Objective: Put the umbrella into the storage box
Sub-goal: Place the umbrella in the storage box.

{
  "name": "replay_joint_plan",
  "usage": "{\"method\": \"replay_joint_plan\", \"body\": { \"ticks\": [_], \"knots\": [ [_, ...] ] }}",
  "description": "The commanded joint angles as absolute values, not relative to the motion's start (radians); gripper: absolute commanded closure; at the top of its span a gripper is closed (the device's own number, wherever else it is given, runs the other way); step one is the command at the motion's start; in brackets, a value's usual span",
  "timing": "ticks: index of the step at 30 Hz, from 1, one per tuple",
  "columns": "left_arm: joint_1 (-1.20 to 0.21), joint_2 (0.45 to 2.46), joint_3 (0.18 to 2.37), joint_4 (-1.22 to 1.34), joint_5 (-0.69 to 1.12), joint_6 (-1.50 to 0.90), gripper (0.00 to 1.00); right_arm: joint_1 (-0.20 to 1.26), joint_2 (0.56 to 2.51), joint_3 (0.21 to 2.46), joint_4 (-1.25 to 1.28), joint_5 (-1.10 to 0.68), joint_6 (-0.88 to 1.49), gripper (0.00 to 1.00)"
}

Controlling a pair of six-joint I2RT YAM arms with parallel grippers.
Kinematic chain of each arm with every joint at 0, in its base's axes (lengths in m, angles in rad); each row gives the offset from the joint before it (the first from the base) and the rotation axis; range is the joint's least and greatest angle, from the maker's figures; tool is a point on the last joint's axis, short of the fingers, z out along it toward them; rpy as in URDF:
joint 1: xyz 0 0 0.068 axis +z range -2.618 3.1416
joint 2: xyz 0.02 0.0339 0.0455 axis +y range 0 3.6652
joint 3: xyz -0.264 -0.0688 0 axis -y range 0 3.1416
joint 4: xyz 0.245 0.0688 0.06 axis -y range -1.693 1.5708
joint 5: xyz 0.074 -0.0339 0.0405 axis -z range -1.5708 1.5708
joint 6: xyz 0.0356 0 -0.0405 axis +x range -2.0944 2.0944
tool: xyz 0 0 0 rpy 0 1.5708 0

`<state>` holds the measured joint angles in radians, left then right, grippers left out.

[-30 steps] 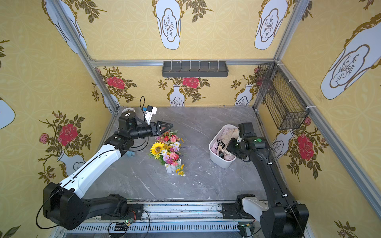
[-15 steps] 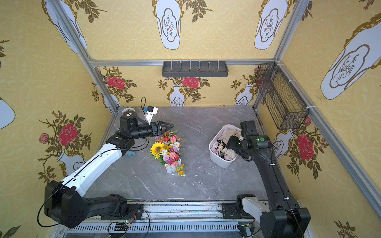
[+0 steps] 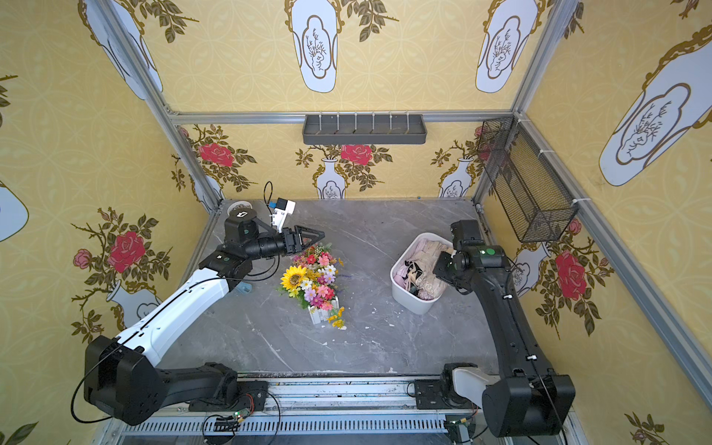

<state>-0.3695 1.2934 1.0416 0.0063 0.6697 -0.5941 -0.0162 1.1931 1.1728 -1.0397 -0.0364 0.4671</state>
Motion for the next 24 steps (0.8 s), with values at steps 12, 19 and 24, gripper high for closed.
{"method": "replay_joint_plan", "body": {
  "ticks": [12, 19, 24],
  "knots": [
    [-0.368, 1.290, 1.036, -0.001, 0.675, -0.565, 0.23, -0.093, 1.307, 1.054, -0.872, -0.130, 0.423, 0.76],
    [-0.368, 1.284, 1.031, -0.002, 0.675, -0.566, 0.24, -0.106, 1.375, 1.014, -0.841, -0.133, 0.412, 0.76],
    [-0.368, 1.285, 1.035, -0.003, 0.674, -0.567, 0.24, -0.107, 1.339, 1.047, -0.860, -0.132, 0.414, 0.72]
  ]
}}
